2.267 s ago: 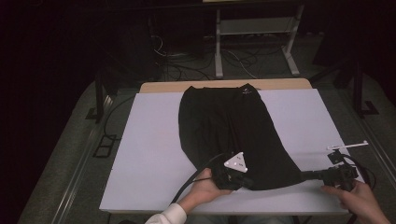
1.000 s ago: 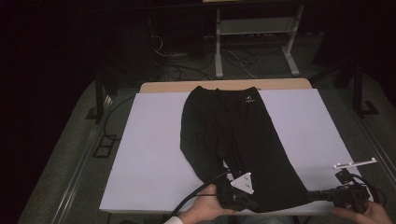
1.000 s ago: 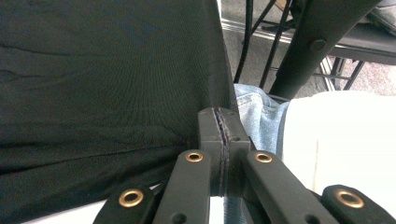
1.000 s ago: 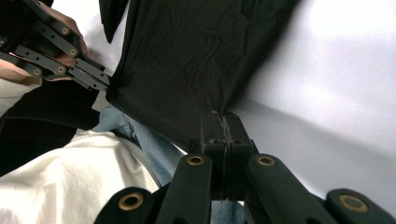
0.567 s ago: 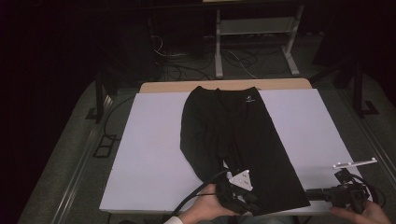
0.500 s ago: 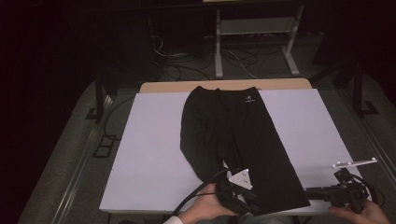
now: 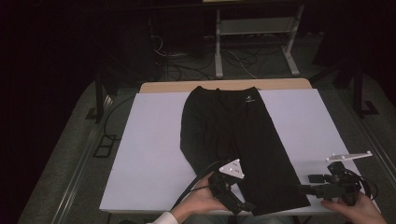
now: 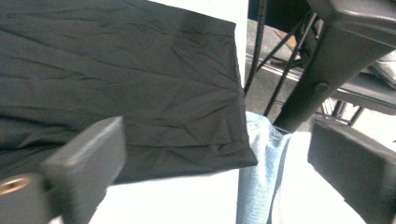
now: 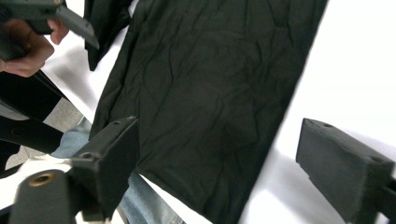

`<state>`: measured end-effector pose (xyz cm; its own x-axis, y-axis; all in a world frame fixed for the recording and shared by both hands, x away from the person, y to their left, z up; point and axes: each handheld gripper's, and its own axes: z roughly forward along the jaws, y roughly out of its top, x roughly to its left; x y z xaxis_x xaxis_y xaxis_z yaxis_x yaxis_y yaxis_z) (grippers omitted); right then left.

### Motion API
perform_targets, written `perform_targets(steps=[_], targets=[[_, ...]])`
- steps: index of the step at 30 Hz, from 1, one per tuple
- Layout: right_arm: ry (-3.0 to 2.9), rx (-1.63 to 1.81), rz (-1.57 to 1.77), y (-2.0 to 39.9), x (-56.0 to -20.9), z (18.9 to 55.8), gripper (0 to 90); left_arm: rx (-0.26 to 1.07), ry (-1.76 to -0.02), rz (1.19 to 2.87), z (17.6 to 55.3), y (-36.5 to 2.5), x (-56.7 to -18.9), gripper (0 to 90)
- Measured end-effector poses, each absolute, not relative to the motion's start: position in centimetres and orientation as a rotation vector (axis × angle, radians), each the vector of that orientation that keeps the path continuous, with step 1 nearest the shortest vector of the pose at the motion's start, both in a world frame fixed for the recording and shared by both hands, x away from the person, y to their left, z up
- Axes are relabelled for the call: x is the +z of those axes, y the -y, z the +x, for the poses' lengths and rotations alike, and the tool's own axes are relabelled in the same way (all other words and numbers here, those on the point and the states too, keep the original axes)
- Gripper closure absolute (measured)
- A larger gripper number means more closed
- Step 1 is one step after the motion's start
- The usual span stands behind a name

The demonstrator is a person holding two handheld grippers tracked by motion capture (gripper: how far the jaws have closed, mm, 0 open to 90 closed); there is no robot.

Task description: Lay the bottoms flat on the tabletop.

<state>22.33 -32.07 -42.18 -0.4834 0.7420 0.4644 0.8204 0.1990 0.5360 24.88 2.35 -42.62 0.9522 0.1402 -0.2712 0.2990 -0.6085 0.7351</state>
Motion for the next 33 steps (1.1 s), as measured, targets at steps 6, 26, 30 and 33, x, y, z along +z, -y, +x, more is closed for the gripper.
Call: perform_targets(steps=[6,26,30,33], targets=[[2.391,-1.155,-1.503,30.9,-41.6,23.1,0.0,-0.187,-0.330,2.209,25.5,-3.8,-41.6,0.2],[2.436,-1.258,-1.349,26.3,-39.4,26.1,0.0,-0.028,-0.443,2.165,27.1,-10.2,-39.3,0.2],[2.439,-1.272,-1.325,25.5,-39.1,26.6,0.0,-0.008,-0.479,2.157,27.4,-11.6,-39.5,0.2],[2.439,-1.283,-1.290,24.6,-38.9,26.9,0.0,0.012,-0.500,2.159,27.4,-12.6,-39.7,0.2]])
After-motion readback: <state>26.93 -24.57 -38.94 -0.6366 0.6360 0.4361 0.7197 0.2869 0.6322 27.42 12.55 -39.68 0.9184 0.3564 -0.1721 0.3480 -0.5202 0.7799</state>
